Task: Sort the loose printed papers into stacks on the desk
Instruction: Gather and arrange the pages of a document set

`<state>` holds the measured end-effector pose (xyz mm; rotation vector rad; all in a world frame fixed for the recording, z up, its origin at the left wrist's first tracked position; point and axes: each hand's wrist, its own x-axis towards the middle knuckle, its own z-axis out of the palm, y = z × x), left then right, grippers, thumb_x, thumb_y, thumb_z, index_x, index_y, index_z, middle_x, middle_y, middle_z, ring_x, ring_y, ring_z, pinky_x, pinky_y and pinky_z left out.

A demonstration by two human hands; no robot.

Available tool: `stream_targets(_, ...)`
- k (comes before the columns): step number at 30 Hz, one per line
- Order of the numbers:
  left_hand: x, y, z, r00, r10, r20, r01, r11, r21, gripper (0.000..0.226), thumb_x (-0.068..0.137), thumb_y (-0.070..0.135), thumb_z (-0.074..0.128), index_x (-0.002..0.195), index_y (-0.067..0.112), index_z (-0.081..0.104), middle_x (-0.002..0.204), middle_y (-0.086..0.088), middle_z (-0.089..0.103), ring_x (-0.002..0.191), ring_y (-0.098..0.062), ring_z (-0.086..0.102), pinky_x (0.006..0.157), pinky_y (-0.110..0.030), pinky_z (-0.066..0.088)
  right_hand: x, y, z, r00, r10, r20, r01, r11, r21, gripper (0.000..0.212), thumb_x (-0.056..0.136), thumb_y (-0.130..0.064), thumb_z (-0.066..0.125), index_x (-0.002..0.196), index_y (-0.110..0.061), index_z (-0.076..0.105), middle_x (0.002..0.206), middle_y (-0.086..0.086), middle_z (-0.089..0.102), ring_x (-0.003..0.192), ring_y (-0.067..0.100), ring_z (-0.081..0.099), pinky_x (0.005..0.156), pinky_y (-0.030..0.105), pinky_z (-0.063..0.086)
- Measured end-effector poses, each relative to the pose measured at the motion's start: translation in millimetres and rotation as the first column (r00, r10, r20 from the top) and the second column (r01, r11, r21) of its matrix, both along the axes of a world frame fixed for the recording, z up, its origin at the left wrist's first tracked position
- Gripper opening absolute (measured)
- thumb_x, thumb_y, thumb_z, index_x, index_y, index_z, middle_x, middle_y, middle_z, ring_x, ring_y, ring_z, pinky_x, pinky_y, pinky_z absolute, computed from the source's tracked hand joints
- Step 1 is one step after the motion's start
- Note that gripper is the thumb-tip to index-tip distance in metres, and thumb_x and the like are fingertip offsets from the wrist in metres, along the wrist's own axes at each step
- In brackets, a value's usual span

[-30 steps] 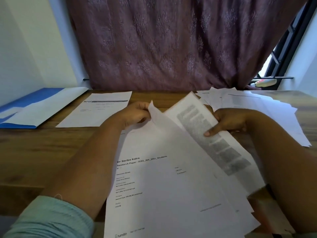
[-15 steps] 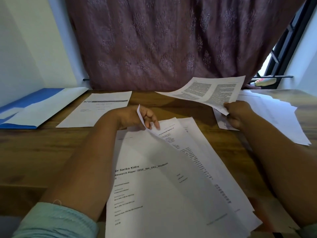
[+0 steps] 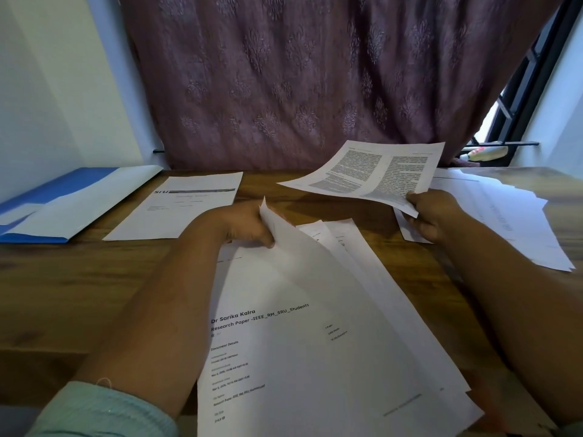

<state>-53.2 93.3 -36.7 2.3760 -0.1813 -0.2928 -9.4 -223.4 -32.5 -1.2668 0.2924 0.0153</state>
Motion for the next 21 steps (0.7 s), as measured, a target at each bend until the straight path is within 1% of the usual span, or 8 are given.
stream_targets(2, 2, 1, -2, 1.000, 0.030, -0.009, -0.030, 0.999, 0.025, 0.077, 0.047, 0.031, 0.086, 0.121, 0.026, 0.065, 0.125, 0.002, 0.065, 0.115, -0.024, 0.060, 0.102, -0.047, 0.050, 0, 0, 0, 1.000, 0.014, -0.003, -0.014, 1.000, -0.025, 0.020, 0.099, -0.010, 0.052, 0.118, -0.017, 0.051, 0.115, 0.005, 0.061, 0.084, 0.021, 0.064, 0.060, 0.025, 0.058)
stream_targets(4, 7, 4, -6, 0.999, 0.033, -0.001, -0.033, 0.999, -0.001, 0.083, 0.038, 0.039, 0.084, 0.119, 0.028, 0.066, 0.124, 0.004, 0.065, 0.115, -0.024, 0.061, 0.101, -0.048, 0.050, 0, 0, -1, 1.000, 0.019, -0.004, -0.019, 0.999, -0.035, 0.019, 0.099, -0.011, 0.053, 0.117, -0.017, 0.051, 0.115, 0.006, 0.062, 0.085, 0.022, 0.065, 0.059, 0.025, 0.059)
stream_targets(6, 4, 2, -4, 0.999, 0.040, 0.001, -0.040, 0.999, -0.006, 0.074, 0.043, 0.034, 0.086, 0.115, 0.028, 0.068, 0.121, 0.003, 0.066, 0.113, -0.025, 0.061, 0.101, -0.049, 0.050, 2, -1, -1, 1.000, 0.024, -0.003, -0.024, 0.999, -0.030, 0.019, 0.099, -0.011, 0.053, 0.117, -0.018, 0.052, 0.116, 0.006, 0.063, 0.088, 0.022, 0.066, 0.063, 0.028, 0.060)
stream_targets(8, 0, 0, 0, 0.999, 0.051, 0.005, -0.050, 0.999, -0.009, 0.053, 0.056, 0.021, 0.089, 0.104, 0.028, 0.069, 0.116, 0.001, 0.067, 0.110, -0.025, 0.062, 0.101, -0.048, 0.050, 3, -2, -2, 0.999, 0.035, -0.005, -0.035, 0.999, -0.040, 0.021, 0.099, -0.012, 0.053, 0.119, -0.018, 0.052, 0.121, 0.007, 0.064, 0.095, 0.025, 0.067, 0.065, 0.033, 0.060)
stream_targets(10, -1, 0, 1, 0.996, 0.087, 0.011, -0.086, 0.996, -0.018, 0.036, 0.069, 0.008, 0.086, 0.092, 0.028, 0.066, 0.110, -0.002, 0.065, 0.109, -0.028, 0.061, 0.103, -0.048, 0.048, 5, -3, -3, 0.999, 0.043, -0.016, -0.044, 0.997, -0.065, 0.025, 0.099, -0.015, 0.054, 0.124, -0.019, 0.052, 0.124, 0.007, 0.064, 0.100, 0.026, 0.067, 0.058, 0.032, 0.058)
stream_targets(12, -3, -1, 2, 0.994, 0.108, 0.016, -0.108, 0.994, -0.013, 0.033, 0.071, 0.008, 0.085, 0.091, 0.026, 0.065, 0.112, -0.005, 0.065, 0.110, -0.030, 0.061, 0.103, -0.050, 0.048, 6, -4, -4, 0.999, 0.043, -0.022, -0.045, 0.994, -0.096, 0.026, 0.099, -0.017, 0.054, 0.125, -0.020, 0.051, 0.125, 0.006, 0.063, 0.102, 0.027, 0.067, 0.055, 0.031, 0.055)
stream_targets(17, -2, 0, 2, 0.993, 0.118, -0.001, -0.118, 0.993, -0.010, 0.044, 0.072, 0.014, 0.085, 0.110, 0.022, 0.065, 0.120, -0.006, 0.063, 0.113, -0.029, 0.059, 0.106, -0.049, 0.045, 11, -6, -6, 0.998, 0.053, -0.018, -0.054, 0.997, -0.054, 0.030, 0.098, -0.018, 0.056, 0.129, -0.020, 0.052, 0.124, 0.005, 0.065, 0.103, 0.027, 0.068, 0.056, 0.032, 0.056)
stream_targets(21, -6, -5, 6, 0.994, 0.111, 0.009, -0.111, 0.994, -0.025, 0.041, 0.078, 0.006, 0.080, 0.107, 0.024, 0.059, 0.109, 0.001, 0.060, 0.108, -0.022, 0.057, 0.104, -0.042, 0.046, 12, -7, -8, 0.999, 0.046, -0.014, -0.047, 0.999, -0.024, 0.033, 0.097, -0.020, 0.058, 0.130, -0.021, 0.053, 0.123, 0.005, 0.066, 0.101, 0.026, 0.069, 0.054, 0.032, 0.056)
